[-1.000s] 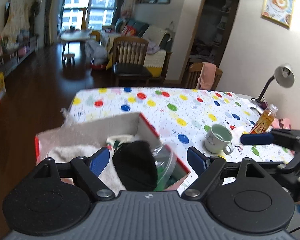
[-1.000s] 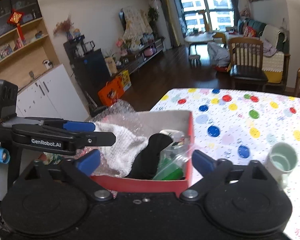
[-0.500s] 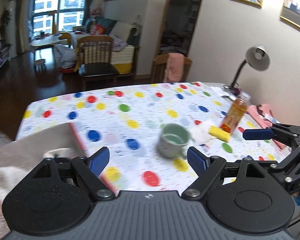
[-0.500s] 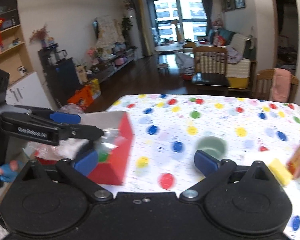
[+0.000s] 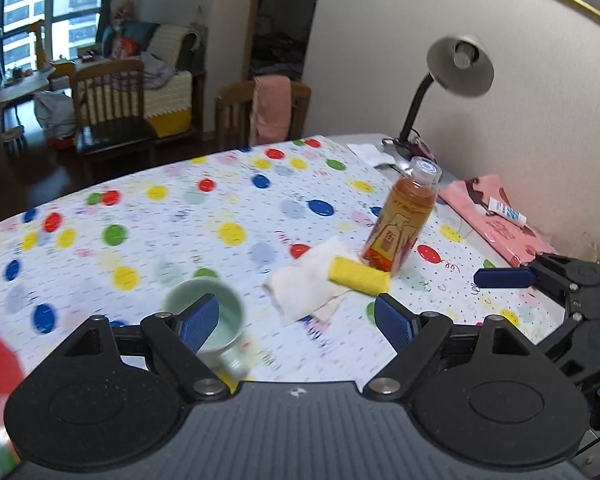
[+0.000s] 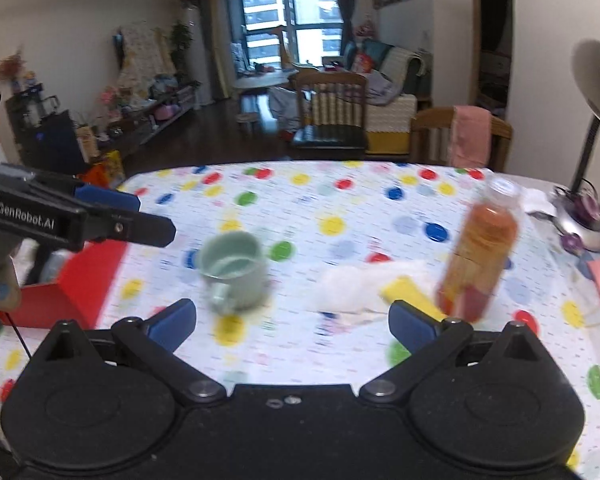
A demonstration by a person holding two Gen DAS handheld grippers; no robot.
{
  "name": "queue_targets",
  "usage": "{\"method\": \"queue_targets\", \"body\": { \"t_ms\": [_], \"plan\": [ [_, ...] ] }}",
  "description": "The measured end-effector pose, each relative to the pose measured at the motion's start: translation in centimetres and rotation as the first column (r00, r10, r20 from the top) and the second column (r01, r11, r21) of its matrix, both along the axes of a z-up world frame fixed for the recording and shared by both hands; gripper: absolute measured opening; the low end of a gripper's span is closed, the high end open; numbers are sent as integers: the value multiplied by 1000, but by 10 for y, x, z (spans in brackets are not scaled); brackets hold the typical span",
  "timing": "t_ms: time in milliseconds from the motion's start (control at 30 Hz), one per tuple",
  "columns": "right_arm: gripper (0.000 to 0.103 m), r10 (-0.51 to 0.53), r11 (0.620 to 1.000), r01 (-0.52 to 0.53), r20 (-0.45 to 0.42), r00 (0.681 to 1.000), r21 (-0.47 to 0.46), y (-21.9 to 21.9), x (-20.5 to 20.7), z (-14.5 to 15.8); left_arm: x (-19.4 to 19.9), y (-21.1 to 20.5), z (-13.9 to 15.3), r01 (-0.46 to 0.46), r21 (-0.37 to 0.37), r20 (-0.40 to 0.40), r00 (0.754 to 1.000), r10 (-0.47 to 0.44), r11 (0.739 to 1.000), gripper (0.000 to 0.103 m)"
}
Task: Organize soft objects
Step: 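Move the left gripper to the white paper towel while the right approaches the yellow sponge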
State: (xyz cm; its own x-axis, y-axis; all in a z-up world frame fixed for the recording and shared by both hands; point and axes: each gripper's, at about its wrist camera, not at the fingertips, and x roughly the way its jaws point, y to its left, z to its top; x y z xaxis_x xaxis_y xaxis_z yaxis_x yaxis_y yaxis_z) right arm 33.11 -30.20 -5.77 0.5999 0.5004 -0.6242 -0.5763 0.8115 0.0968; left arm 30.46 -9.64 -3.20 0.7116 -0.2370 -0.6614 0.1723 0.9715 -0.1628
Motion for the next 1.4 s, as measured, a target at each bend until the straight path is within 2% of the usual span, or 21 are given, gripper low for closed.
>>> {"method": "queue_targets", "body": {
  "t_ms": [233, 367, 600, 733, 833, 1033, 1200, 1400],
  "plan": [
    [103, -38, 999, 37, -36, 999, -32, -39, 43, -34, 69, -42, -25, 33, 8, -93, 995, -32, 999, 85],
    [102, -46, 998, 43, -55, 997, -48, -51, 65, -51, 104, -63, -40, 65, 57, -160, 986, -55, 996, 85],
    [98, -29, 998, 24, -86, 996, -61, -61, 98, -76, 154, -90, -61, 189, 113, -267, 951, -154, 975, 85],
    [86, -4, 998, -2, -101, 995, -64, -61, 112, -87, 174, -101, -73, 267, 161, -308, 928, -209, 950, 85],
    [85, 55, 995, -62, -88, 995, -80, -54, 114, -89, 187, -102, -83, 288, 163, -338, 915, -221, 944, 85],
    [79, 126, 980, -132, -48, 991, -149, -30, 126, -97, 213, -97, -100, 249, 142, -381, 907, -179, 958, 85],
    [73, 144, 965, -141, -2, 990, -223, -5, 131, -106, 228, -87, -107, 187, 129, -389, 913, -123, 974, 85],
    [66, 17, 979, -18, -7, 1000, -204, -2, 139, -116, 240, -85, -114, 183, 108, -402, 907, -125, 977, 85]
  ]
}}
